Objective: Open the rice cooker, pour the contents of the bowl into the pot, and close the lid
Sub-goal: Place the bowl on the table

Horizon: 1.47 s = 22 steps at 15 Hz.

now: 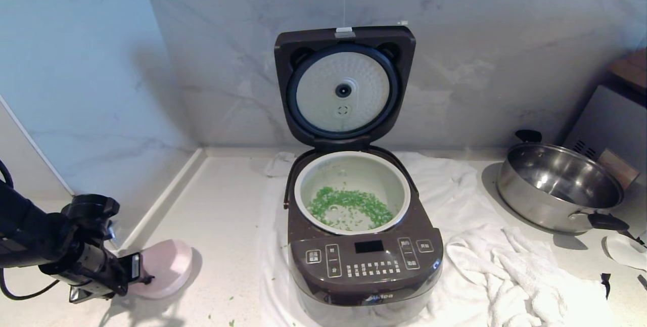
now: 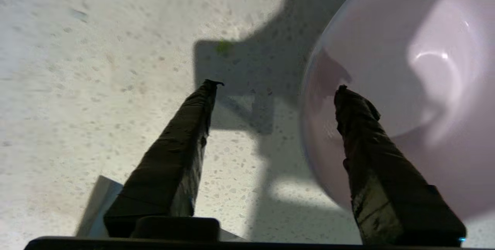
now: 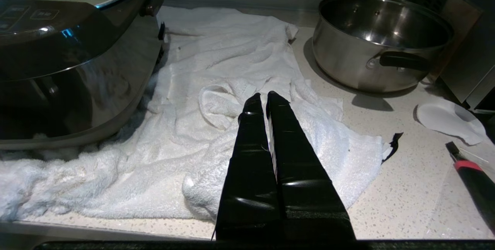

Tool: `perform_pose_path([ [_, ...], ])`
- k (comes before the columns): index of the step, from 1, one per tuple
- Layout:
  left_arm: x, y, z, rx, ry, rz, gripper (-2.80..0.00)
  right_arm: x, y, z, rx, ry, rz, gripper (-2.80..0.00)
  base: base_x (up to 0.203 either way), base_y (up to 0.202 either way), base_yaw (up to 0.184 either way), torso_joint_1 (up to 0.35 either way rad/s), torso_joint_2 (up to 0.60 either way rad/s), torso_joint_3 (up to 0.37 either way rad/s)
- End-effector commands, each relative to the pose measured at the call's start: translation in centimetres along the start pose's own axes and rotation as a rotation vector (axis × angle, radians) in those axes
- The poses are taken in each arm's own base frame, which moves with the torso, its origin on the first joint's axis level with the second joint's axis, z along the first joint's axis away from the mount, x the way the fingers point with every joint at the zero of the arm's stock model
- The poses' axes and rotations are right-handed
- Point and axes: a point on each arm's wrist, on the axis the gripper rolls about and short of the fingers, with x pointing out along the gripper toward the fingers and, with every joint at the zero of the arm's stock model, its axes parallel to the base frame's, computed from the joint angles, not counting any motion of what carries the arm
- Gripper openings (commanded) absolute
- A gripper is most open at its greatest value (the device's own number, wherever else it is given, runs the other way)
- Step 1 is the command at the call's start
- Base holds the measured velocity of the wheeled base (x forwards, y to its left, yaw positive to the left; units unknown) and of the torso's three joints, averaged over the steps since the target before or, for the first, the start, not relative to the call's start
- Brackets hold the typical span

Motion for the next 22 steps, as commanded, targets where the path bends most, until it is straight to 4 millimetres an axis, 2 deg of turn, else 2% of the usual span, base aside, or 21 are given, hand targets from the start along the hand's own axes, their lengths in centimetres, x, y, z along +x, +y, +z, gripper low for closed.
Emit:
perform_pose_path([
  [1,-2.0,-0.4,0.2,0.012,-0.047,-0.015,0.00,0.0,0.0,0.0,-0.001,-0.002,0.002,-2.80,0.000,0.000,0.000,0.000,0.00,0.000],
  [4,-5.2,-0.8,-0.6,0.054,0.029,-0.022,0.00,0.0,0.0,0.0,-0.001,-0.002,0.001,-2.80,0.000,0.000,0.000,0.000,0.00,0.000],
  [6,-7.7,-0.9,-0.1,0.059,-0.025,-0.068,0.00,0.0,0.0,0.0,-0.001,-0.001,0.001,-2.80,0.000,0.000,0.000,0.000,0.00,0.000],
  [8,-11.4,-1.0,-0.7,0.102,-0.073,-0.175,0.00,0.0,0.0,0.0,-0.001,-0.002,0.002,-2.80,0.000,0.000,0.000,0.000,0.00,0.000],
  [11,-16.8,-0.2,-3.8,0.203,-0.068,-0.327,0.00,0.0,0.0,0.0,-0.001,-0.001,0.001,-2.80,0.000,0.000,0.000,0.000,0.00,0.000],
  [16,-21.5,0.6,-8.1,0.327,-0.195,-0.510,0.00,0.0,0.0,0.0,-0.001,-0.002,0.001,-2.80,0.000,0.000,0.000,0.000,0.00,0.000],
  [17,-22.1,0.8,-8.9,0.344,-0.226,-0.540,-2.80,0.0,0.0,0.0,-0.001,-0.002,0.001,-2.80,0.000,0.000,0.000,0.000,0.00,0.000],
  [22,-24.8,1.8,-13.3,0.409,-0.437,-0.577,-2.80,0.0,0.0,0.0,-0.001,-0.002,0.001,-2.80,0.000,0.000,0.000,0.000,0.00,0.000],
])
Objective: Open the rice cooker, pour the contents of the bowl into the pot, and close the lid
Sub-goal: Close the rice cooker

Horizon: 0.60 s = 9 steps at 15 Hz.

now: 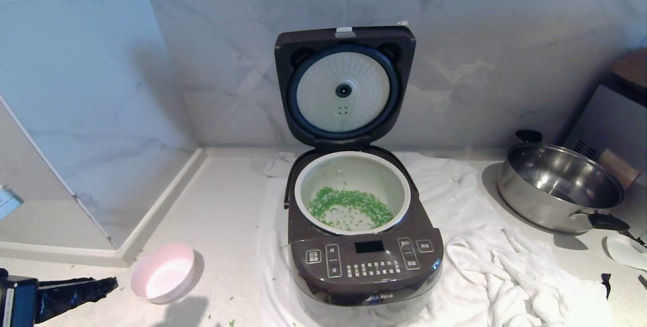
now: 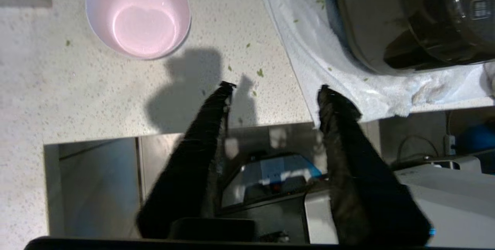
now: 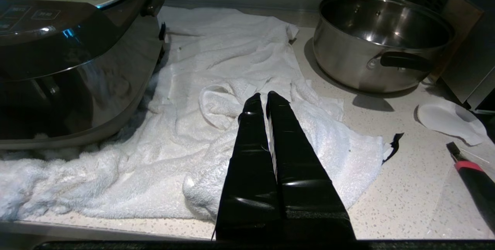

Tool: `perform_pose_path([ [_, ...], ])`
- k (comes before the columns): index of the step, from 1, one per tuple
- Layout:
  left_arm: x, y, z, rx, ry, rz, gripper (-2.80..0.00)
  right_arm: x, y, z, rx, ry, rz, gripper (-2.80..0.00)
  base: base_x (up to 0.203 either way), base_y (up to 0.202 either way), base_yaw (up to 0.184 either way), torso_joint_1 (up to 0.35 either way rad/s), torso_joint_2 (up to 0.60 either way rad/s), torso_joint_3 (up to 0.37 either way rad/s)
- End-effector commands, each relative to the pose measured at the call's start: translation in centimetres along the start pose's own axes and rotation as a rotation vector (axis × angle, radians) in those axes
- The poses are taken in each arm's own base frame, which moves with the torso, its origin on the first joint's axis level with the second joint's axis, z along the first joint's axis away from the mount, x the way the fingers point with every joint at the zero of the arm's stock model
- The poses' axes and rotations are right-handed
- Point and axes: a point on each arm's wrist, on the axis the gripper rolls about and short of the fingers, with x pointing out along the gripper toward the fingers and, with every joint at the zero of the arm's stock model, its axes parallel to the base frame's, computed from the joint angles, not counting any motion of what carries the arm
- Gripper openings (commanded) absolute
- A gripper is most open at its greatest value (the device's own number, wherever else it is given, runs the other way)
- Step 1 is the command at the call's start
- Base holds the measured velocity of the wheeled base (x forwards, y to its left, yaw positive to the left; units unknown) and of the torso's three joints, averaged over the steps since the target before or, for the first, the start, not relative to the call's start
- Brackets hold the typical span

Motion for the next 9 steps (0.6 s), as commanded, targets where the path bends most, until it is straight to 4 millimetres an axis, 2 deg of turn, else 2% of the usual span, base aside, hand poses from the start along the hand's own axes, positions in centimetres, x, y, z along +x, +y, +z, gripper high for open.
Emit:
perform_pose_path([
  [1,-2.2,-1.3,-2.1,0.063,-0.125,0.008,-2.80,0.0,0.0,0.0,-0.001,-0.001,0.001,-2.80,0.000,0.000,0.000,0.000,0.00,0.000],
  [6,-6.5,-3.8,-7.6,0.207,-0.437,0.024,-2.80,0.0,0.0,0.0,-0.001,-0.001,0.001,-2.80,0.000,0.000,0.000,0.000,0.00,0.000],
  [9,-8.0,-4.1,-10.3,0.267,-0.447,-0.074,-2.80,0.0,0.0,0.0,-0.001,-0.001,0.000,-2.80,0.000,0.000,0.000,0.000,0.00,0.000],
])
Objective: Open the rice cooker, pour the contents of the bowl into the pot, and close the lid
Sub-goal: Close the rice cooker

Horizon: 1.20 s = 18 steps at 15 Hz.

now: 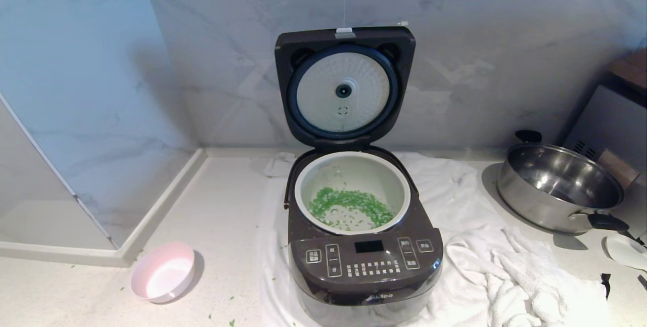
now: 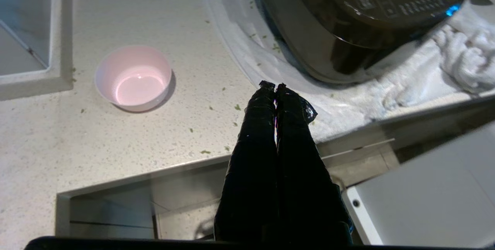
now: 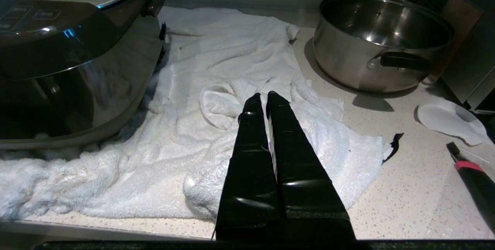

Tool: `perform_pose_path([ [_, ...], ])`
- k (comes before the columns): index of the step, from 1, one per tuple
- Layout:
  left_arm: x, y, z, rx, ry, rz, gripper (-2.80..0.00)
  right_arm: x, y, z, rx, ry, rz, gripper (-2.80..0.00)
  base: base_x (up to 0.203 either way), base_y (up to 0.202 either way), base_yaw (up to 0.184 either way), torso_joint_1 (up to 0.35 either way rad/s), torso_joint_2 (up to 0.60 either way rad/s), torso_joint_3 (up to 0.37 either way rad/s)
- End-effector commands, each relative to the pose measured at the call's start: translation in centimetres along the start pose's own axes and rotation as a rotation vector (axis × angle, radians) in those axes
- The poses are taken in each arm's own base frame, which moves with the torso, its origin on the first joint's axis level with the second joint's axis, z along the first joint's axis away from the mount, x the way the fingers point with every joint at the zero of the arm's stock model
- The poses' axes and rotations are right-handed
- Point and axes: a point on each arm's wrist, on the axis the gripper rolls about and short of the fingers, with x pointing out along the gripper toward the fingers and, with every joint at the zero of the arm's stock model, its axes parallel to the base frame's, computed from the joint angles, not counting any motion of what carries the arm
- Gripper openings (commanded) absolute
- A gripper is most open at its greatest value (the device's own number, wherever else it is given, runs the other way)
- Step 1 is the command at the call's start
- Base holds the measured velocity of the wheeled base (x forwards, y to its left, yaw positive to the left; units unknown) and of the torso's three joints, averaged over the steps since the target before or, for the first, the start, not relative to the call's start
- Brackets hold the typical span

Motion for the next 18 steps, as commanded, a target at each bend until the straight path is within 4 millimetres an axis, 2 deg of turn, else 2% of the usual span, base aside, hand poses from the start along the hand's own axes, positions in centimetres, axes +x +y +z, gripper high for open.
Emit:
perform_pose_path([
  [1,-2.0,-0.8,-1.5,0.047,-0.068,-0.042,-2.80,0.0,0.0,0.0,-0.001,-0.002,0.001,-2.80,0.000,0.000,0.000,0.000,0.00,0.000],
  [3,-2.8,-1.1,-3.5,0.074,-0.110,-0.048,-2.80,0.0,0.0,0.0,-0.001,-0.002,0.000,-2.80,0.000,0.000,0.000,0.000,0.00,0.000],
  [5,-2.3,-1.0,-6.6,0.107,-0.160,-0.015,-2.80,0.0,0.0,0.0,-0.001,-0.002,0.000,-2.80,0.000,0.000,0.000,0.000,0.00,0.000],
  [6,-1.3,-0.5,-8.1,0.112,-0.146,0.041,-2.80,0.0,0.0,0.0,-0.001,-0.002,0.000,-2.80,0.000,0.000,0.000,0.000,0.00,0.000],
  [9,2.7,1.5,-11.0,0.154,-0.174,0.242,-2.80,0.0,0.0,0.0,-0.001,-0.002,0.000,-2.80,0.000,0.000,0.000,0.000,0.00,0.000],
  [11,4.3,2.3,-12.6,0.191,-0.198,0.322,-2.80,0.0,0.0,0.0,-0.001,-0.002,0.000,-2.80,0.000,0.000,0.000,0.000,0.00,0.000],
  [13,4.0,2.4,-11.7,0.220,-0.272,0.391,-2.80,0.0,0.0,0.0,-0.001,-0.002,0.000,-2.80,0.000,0.000,0.000,0.000,0.00,0.000],
  [18,4.0,2.4,-11.8,0.225,-0.268,0.391,-2.80,0.0,0.0,0.0,-0.001,-0.002,0.000,-2.80,0.000,0.000,0.000,0.000,0.00,0.000],
])
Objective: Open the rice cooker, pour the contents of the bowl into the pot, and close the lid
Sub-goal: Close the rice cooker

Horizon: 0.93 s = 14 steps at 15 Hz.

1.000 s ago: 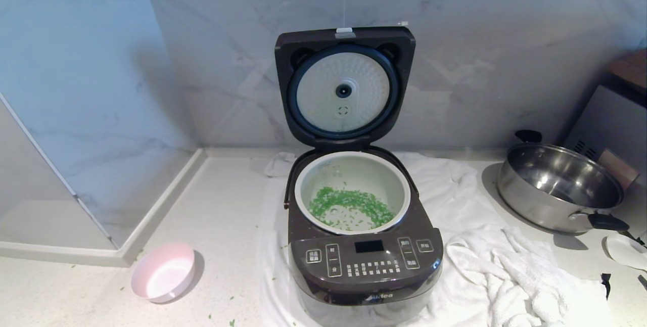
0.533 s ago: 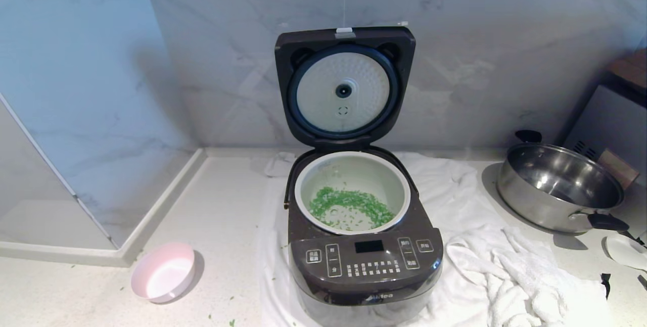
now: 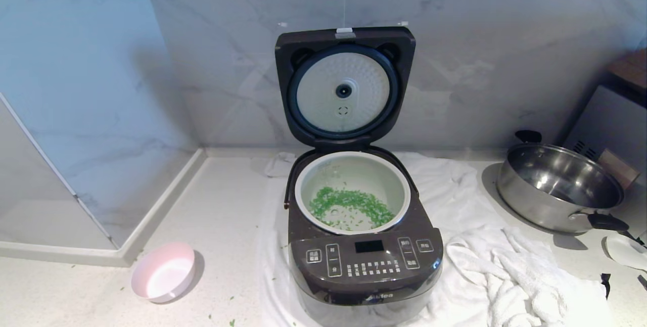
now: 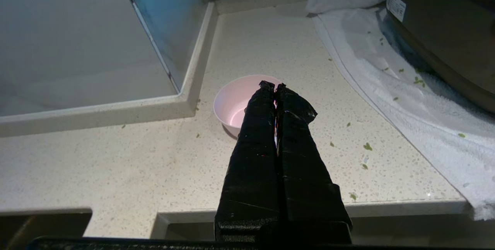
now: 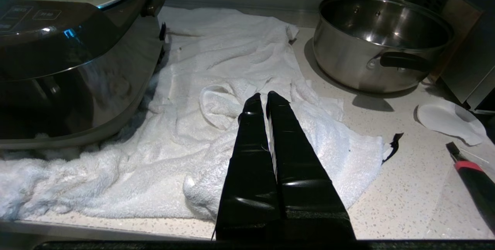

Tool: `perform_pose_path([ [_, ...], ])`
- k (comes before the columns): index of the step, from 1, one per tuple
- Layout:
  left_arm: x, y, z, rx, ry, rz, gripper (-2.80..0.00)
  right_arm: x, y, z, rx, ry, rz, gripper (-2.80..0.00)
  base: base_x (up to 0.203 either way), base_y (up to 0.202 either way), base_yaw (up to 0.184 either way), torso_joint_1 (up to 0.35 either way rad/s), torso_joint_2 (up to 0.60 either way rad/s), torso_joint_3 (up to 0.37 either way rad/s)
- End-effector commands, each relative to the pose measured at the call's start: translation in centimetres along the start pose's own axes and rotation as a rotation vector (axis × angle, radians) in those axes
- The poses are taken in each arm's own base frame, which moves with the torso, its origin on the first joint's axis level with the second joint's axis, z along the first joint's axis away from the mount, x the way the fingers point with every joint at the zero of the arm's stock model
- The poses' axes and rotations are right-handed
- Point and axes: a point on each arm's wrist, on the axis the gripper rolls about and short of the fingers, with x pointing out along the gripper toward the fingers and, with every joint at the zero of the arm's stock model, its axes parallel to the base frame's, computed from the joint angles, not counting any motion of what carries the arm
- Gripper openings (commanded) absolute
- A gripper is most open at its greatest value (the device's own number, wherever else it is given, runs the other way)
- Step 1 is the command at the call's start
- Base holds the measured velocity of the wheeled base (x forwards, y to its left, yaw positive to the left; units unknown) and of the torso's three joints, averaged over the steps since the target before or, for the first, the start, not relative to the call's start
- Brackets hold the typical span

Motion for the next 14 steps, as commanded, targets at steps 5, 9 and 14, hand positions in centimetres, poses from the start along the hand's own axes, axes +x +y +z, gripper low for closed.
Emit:
perform_pose_path([
  [5,0.03,0.01,-0.21,-0.137,0.021,0.016,-2.80,-0.01,0.00,-0.01,-0.001,-0.001,0.000,-2.80,0.000,0.000,0.000,0.000,0.00,0.000],
  [9,0.03,0.00,-0.21,-0.135,0.021,0.015,-2.80,-0.01,0.00,-0.01,-0.001,-0.001,0.001,-2.80,0.000,0.000,0.000,0.000,0.00,0.000],
  [14,0.02,0.01,-0.20,-0.135,0.018,0.015,-2.80,-0.01,0.00,-0.01,-0.001,-0.001,0.000,-2.80,0.000,0.000,0.000,0.000,0.00,0.000],
])
